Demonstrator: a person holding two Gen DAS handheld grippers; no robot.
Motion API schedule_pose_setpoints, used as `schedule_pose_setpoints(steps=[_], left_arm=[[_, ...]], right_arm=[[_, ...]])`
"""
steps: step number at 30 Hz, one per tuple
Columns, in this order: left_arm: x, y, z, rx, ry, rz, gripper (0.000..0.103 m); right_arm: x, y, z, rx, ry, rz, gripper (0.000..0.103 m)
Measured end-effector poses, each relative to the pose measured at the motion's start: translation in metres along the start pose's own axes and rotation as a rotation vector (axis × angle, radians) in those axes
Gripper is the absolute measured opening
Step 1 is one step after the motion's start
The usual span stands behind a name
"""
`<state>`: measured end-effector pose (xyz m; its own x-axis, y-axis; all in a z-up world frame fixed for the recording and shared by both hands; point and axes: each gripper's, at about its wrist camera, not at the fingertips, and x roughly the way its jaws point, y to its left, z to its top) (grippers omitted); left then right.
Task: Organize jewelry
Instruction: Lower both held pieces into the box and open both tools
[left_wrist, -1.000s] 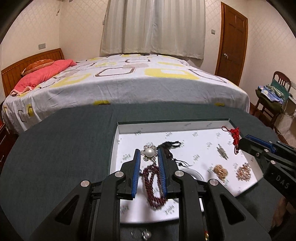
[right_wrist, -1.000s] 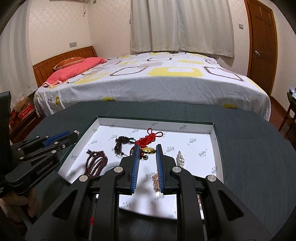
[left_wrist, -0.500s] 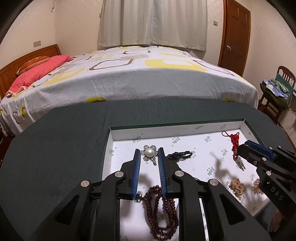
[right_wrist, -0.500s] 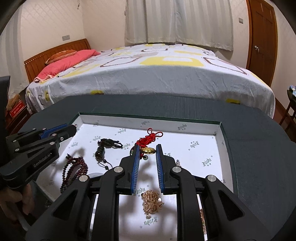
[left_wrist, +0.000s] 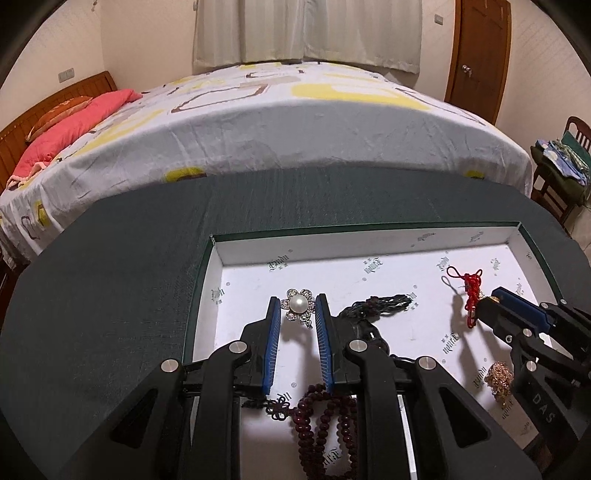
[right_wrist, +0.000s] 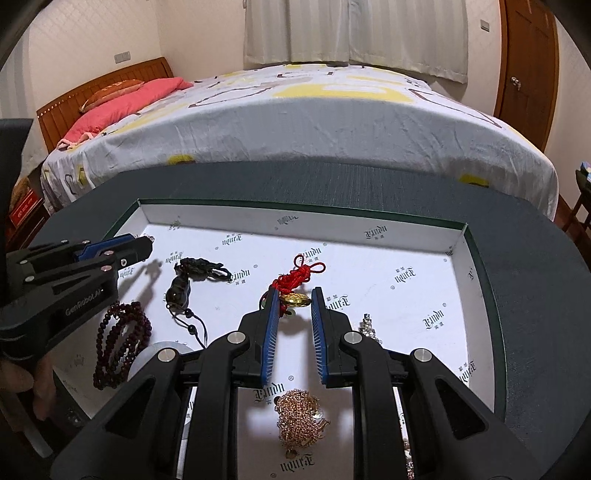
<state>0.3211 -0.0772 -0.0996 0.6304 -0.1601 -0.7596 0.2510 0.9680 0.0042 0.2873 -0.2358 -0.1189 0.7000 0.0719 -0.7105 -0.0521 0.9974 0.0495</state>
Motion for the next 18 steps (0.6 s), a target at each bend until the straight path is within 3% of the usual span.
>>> schedule_pose_setpoints(steps=[9,18], left_arm=[[0.001,0.001,0.005,-0.017,0.003,-0.004,0.02],[0.02,0.004,0.008,-0.022,0.098,0.0,0.02]], right_arm=[[-0.006,-0.001,0.005,0.007,-0.014,0.004,0.018],[0.003,0.002,0.005,0.008,0.019,0.002,0.018]])
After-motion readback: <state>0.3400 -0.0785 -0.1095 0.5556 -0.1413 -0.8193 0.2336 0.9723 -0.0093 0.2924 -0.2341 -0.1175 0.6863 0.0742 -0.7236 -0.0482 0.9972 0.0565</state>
